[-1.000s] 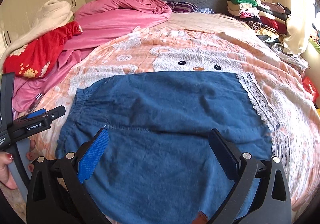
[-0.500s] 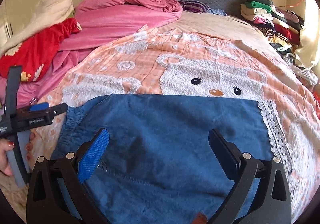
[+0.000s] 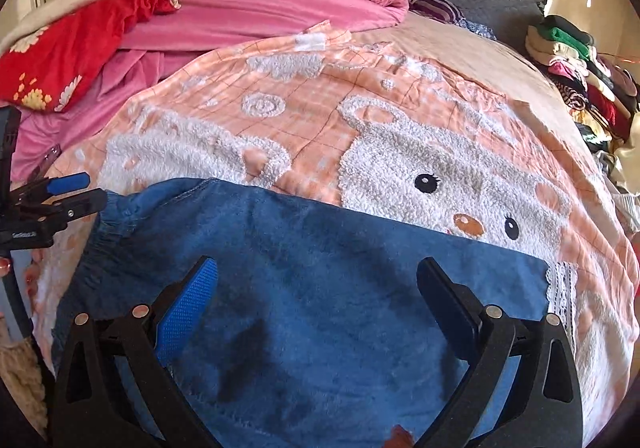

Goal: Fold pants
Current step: 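Move the left gripper to the elastic denim cuff and close on it, then lift the cuff with the left gripper, fold it over the other leg, release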

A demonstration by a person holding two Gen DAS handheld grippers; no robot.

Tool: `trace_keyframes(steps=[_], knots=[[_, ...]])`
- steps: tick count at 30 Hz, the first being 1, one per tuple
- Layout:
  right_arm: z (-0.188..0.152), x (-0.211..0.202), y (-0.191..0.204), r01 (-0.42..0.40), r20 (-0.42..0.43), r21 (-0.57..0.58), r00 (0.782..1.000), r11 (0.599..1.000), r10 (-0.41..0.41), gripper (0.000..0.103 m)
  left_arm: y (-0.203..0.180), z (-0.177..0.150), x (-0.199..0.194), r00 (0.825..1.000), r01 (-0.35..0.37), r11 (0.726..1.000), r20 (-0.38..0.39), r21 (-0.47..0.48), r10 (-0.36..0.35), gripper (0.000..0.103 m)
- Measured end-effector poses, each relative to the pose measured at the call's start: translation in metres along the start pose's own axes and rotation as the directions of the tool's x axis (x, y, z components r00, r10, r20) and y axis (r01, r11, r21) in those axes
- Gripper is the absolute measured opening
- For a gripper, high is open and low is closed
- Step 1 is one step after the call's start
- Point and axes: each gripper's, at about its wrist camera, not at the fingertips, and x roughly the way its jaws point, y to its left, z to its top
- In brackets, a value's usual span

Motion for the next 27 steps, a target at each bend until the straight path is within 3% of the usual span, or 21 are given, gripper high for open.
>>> trace_keyframes(steps=[6, 8, 10, 13, 15, 19, 21, 22, 25, 27], knots=[[0.006, 0.02, 0.0, -0.028, -0.032, -0.018, 0.999, 0.999, 0.027, 0.099, -0.002, -0.002, 0.004, 0.999, 0.044, 0.998, 0.004, 0.034, -0.044, 0.091], [0.01, 0.027, 0.002, -0.025, -0.045, -0.043, 0.999, 0.999, 0.023, 0.099, -0.002, -0.003, 0.009, 0.997, 0.08, 0.996, -0.011, 0.032, -0.08, 0.081], [0.013, 0.034, 0.004, -0.032, -0.06, -0.066, 0.998, 0.997, 0.028, 0.099, -0.002, -0.005, 0.014, 0.996, 0.087, 0.996, -0.025, 0.03, -0.086, 0.08], [0.02, 0.046, 0.007, -0.036, -0.086, -0.113, 0.996, 0.993, 0.027, 0.099, -0.002, -0.007, 0.024, 0.999, 0.036, 0.999, -0.037, 0.04, -0.034, 0.08], [0.024, 0.055, 0.009, -0.031, -0.109, -0.142, 0.994, 0.989, 0.015, 0.099, -0.001, -0.008, 0.034, 0.998, -0.038, 0.998, -0.043, 0.044, 0.04, 0.08], [0.03, 0.065, 0.011, -0.033, -0.118, -0.193, 0.993, 0.981, 0.01, 0.099, -0.006, -0.009, 0.045, 0.997, -0.04, 0.997, -0.061, 0.068, 0.044, 0.08], [0.034, 0.07, 0.012, -0.039, -0.117, -0.216, 0.993, 0.976, 0.014, 0.099, -0.007, -0.007, 0.045, 0.998, -0.005, 0.998, -0.056, 0.061, 0.009, 0.064], [0.035, 0.072, 0.013, -0.043, -0.118, -0.226, 0.993, 0.973, 0.017, 0.099, -0.007, -0.006, 0.046, 0.998, 0.02, 0.999, -0.056, 0.044, -0.017, 0.049], [0.039, 0.075, 0.013, -0.069, -0.12, -0.238, 0.992, 0.969, 0.041, 0.099, 0.0, -0.004, 0.044, 0.995, 0.086, 0.996, -0.048, -0.033, -0.087, 0.03], [0.041, 0.076, 0.013, -0.1, -0.126, -0.253, 0.99, 0.962, 0.069, 0.098, 0.003, -0.004, 0.041, 0.987, 0.154, 0.984, -0.04, -0.093, -0.158, 0.028]])
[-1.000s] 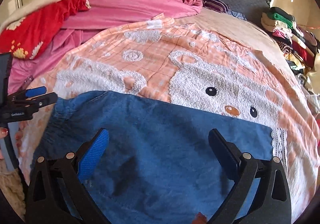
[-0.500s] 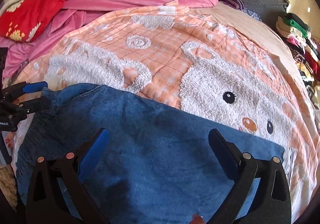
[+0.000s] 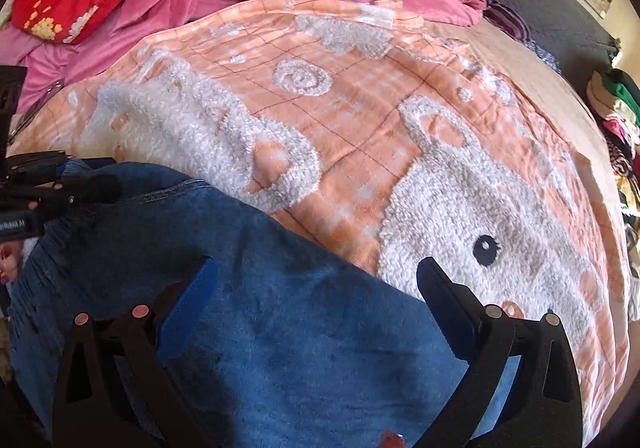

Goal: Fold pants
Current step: 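Lift the cuff with the left gripper, fold it over the other leg, release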

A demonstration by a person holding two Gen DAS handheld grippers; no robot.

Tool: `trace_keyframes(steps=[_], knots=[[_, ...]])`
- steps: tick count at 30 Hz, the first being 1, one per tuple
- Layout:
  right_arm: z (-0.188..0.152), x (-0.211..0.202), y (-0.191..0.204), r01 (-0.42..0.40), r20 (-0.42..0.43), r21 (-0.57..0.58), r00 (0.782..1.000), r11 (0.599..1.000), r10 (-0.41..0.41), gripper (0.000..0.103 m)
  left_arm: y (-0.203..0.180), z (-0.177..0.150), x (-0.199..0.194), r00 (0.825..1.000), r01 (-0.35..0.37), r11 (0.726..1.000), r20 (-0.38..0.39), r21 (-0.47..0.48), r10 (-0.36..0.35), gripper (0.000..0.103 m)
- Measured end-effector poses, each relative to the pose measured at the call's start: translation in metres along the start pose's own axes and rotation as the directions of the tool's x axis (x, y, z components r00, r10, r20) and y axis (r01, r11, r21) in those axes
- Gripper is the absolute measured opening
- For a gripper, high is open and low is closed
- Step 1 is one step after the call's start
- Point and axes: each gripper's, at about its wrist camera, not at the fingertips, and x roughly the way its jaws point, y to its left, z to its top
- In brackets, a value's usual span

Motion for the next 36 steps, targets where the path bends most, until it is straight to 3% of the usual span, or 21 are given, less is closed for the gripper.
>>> trace_keyframes(steps=[6, 8, 10, 14, 19, 21, 22, 25, 30, 36], knots=[[0.004, -0.002, 0.002, -0.032, 0.021, -0.068, 0.999, 0.997, 0.033, 0.097, -0.018, -0.004, -0.015, 1.0, -0.002, 0.998, 0.029, 0.068, 0.001, 0.027], [0.005, -0.002, 0.004, -0.032, 0.019, -0.103, 0.999, 0.994, 0.034, 0.092, -0.025, -0.003, -0.024, 0.999, 0.002, 0.996, 0.051, 0.093, -0.007, 0.026], [0.007, 0.001, 0.008, -0.04, 0.004, -0.15, 0.999, 0.988, 0.041, 0.076, -0.029, -0.003, -0.033, 0.997, 0.005, 0.994, 0.074, 0.11, -0.013, 0.026], [0.008, 0.01, 0.016, -0.045, -0.017, -0.228, 0.999, 0.973, 0.042, 0.075, -0.033, -0.002, -0.042, 0.996, 0.012, 0.992, 0.088, 0.129, -0.023, 0.026], [0.009, 0.018, 0.028, -0.107, -0.067, -0.281, 0.994, 0.954, 0.092, 0.041, -0.037, -0.002, -0.042, 0.996, -0.006, 0.989, 0.09, 0.149, -0.008, 0.026], [0.007, 0.012, 0.03, -0.15, -0.059, -0.258, 0.989, 0.954, 0.139, 0.019, -0.038, -0.002, -0.041, 0.996, -0.027, 0.987, 0.093, 0.159, 0.012, 0.026], [0.005, 0.006, 0.033, -0.141, -0.042, -0.26, 0.99, 0.955, 0.135, 0.015, -0.037, -0.001, -0.041, 0.995, -0.03, 0.987, 0.095, 0.16, 0.015, 0.026], [-0.002, -0.012, 0.041, -0.099, 0.008, -0.245, 0.994, 0.964, 0.105, 0.008, -0.035, 0.0, -0.046, 0.994, -0.039, 0.986, 0.105, 0.163, 0.022, 0.026], [-0.02, -0.061, 0.046, -0.08, 0.114, -0.137, 0.989, 0.987, 0.096, 0.008, -0.039, -0.005, -0.064, 0.992, -0.037, 0.978, 0.122, 0.203, 0.012, 0.026], [-0.045, -0.114, 0.054, -0.091, 0.201, -0.099, 0.974, 0.991, 0.109, 0.008, -0.054, -0.014, -0.086, 0.989, -0.013, 0.972, 0.149, 0.235, -0.022, 0.026]])
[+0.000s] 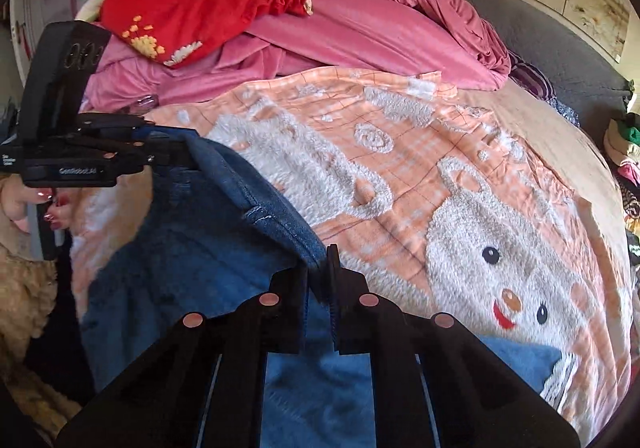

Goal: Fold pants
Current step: 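Lift the cuff with the left gripper, fold it over the other leg, release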

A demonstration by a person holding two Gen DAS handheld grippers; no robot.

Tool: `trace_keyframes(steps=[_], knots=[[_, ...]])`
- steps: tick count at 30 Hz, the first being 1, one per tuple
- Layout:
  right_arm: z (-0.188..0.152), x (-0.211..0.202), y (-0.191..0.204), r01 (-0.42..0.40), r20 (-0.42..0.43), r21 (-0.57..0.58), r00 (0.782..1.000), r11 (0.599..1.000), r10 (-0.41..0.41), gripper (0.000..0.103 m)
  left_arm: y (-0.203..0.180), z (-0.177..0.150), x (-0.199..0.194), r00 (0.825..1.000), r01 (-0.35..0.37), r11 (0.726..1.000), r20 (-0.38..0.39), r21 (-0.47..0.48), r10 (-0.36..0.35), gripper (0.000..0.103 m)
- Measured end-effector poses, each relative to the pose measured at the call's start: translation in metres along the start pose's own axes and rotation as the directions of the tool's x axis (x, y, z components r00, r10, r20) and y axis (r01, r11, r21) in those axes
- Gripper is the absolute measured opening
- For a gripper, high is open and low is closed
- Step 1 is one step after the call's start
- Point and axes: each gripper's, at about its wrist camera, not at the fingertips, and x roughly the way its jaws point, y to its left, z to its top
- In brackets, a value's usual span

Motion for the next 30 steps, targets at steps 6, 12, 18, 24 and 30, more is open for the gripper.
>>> trace_keyframes(steps=[6, 12, 18, 24, 30], knots=[[-0.018, -0.042, 0.019, -0.004, 0.051, 0.029, 0.999, 1.0, 0.003, 0.008, -0.029, -0.011, -0.026, 1.0, -0.021, 0.998, 0.013, 0.057, 0.02, 0.026], [-0.046, -0.06, 0.045, -0.031, 0.04, 0.037, 0.999, 0.999, 0.029, 0.008, -0.048, -0.04, -0.041, 0.999, -0.017, 0.994, -0.033, 0.106, 0.021, 0.026], [-0.077, -0.066, 0.077, -0.064, 0.023, 0.029, 0.998, 0.997, 0.064, 0.008, -0.054, -0.066, -0.058, 0.998, -0.016, 0.99, -0.055, 0.139, 0.024, 0.026], [-0.101, -0.072, 0.098, -0.085, 0.003, 0.032, 0.996, 0.996, 0.085, 0.008, -0.062, -0.094, -0.068, 0.997, 0.0, 0.989, -0.078, 0.149, 0.012, 0.026], [-0.122, -0.07, 0.114, -0.106, -0.021, 0.031, 0.994, 0.994, 0.107, 0.008, -0.06, -0.12, -0.06, 0.992, 0.015, 0.99, -0.13, 0.137, 0.003, 0.026]])
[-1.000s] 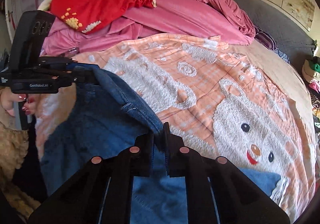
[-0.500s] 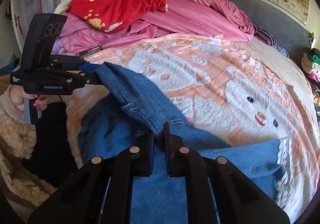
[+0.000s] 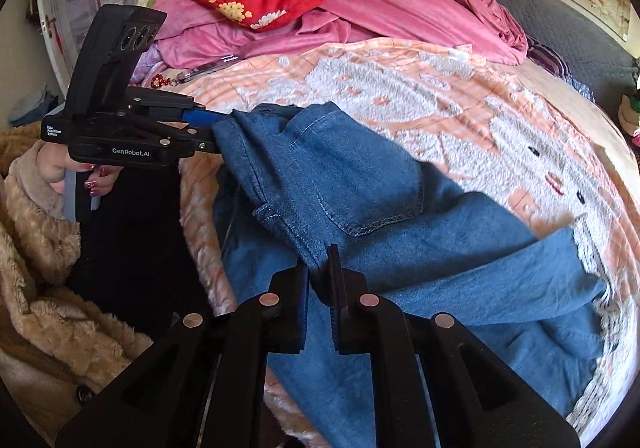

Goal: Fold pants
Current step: 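Lift the cuff with the left gripper, fold it over the other leg, release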

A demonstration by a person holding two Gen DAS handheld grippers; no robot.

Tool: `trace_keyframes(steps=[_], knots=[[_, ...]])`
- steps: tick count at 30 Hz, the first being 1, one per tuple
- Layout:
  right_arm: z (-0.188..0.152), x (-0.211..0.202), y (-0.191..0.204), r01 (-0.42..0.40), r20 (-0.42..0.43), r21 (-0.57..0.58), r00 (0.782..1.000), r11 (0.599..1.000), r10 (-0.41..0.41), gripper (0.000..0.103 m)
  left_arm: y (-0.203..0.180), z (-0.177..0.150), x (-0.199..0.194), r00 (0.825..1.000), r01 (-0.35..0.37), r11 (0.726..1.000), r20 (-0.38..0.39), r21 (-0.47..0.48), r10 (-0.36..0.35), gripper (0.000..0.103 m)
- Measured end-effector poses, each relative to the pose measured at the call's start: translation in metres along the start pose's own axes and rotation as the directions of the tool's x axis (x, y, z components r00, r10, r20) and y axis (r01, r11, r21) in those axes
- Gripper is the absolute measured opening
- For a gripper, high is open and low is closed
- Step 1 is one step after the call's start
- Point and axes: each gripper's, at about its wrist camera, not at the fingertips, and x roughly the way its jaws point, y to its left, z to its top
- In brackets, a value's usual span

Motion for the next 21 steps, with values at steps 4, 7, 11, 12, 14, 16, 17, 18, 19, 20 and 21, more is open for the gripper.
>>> trace_keyframes(steps=[4, 7, 11, 12, 14, 16, 17, 18, 19, 20, 21], knots=[[-0.01, 0.004, 0.006, -0.018, -0.01, 0.016, 1.0, 1.0, 0.018, 0.01, -0.004, -0.008, 0.002, 1.0, -0.005, 1.0, -0.02, 0.018, 0.005, 0.026], [-0.016, 0.007, 0.011, -0.024, -0.016, 0.005, 1.0, 1.0, 0.024, 0.011, -0.004, -0.01, 0.002, 0.999, -0.006, 1.0, -0.031, 0.013, 0.006, 0.026], [-0.019, 0.014, 0.013, -0.018, -0.03, 0.013, 0.999, 1.0, 0.018, 0.011, -0.004, -0.013, -0.001, 0.999, -0.008, 1.0, -0.033, 0.004, 0.009, 0.027], [-0.021, 0.019, 0.016, -0.016, -0.039, 0.008, 0.999, 1.0, 0.017, 0.012, -0.004, -0.014, -0.002, 0.999, -0.013, 1.0, -0.033, 0.002, 0.013, 0.028], [-0.022, 0.026, 0.019, -0.011, -0.058, 0.001, 0.998, 1.0, 0.011, 0.013, -0.003, -0.014, -0.002, 0.999, -0.015, 1.0, -0.033, -0.006, 0.014, 0.028], [-0.025, 0.035, 0.021, -0.016, -0.073, 0.004, 0.997, 1.0, 0.016, 0.022, -0.003, -0.014, -0.003, 0.999, -0.028, 1.0, -0.033, -0.003, 0.027, 0.033], [-0.026, 0.038, 0.023, -0.02, -0.072, 0.003, 0.997, 1.0, 0.02, 0.025, -0.002, -0.015, -0.003, 0.999, -0.033, 0.999, -0.036, -0.006, 0.033, 0.036], [-0.028, 0.039, 0.024, -0.027, -0.069, 0.01, 0.997, 1.0, 0.028, 0.03, -0.001, -0.016, -0.004, 0.998, -0.035, 0.999, -0.043, -0.006, 0.035, 0.037], [-0.028, 0.04, 0.024, -0.034, -0.064, 0.016, 0.997, 0.999, 0.035, 0.033, 0.0, -0.016, -0.005, 0.998, -0.038, 0.999, -0.049, -0.005, 0.038, 0.042], [-0.029, 0.039, 0.024, -0.042, -0.059, 0.024, 0.997, 0.999, 0.043, 0.035, 0.001, -0.018, -0.006, 0.997, -0.048, 0.999, -0.056, -0.008, 0.047, 0.052], [-0.029, 0.039, 0.022, -0.053, -0.058, 0.039, 0.997, 0.998, 0.055, 0.038, 0.004, -0.02, -0.007, 0.996, -0.058, 0.998, -0.067, -0.014, 0.057, 0.054]])
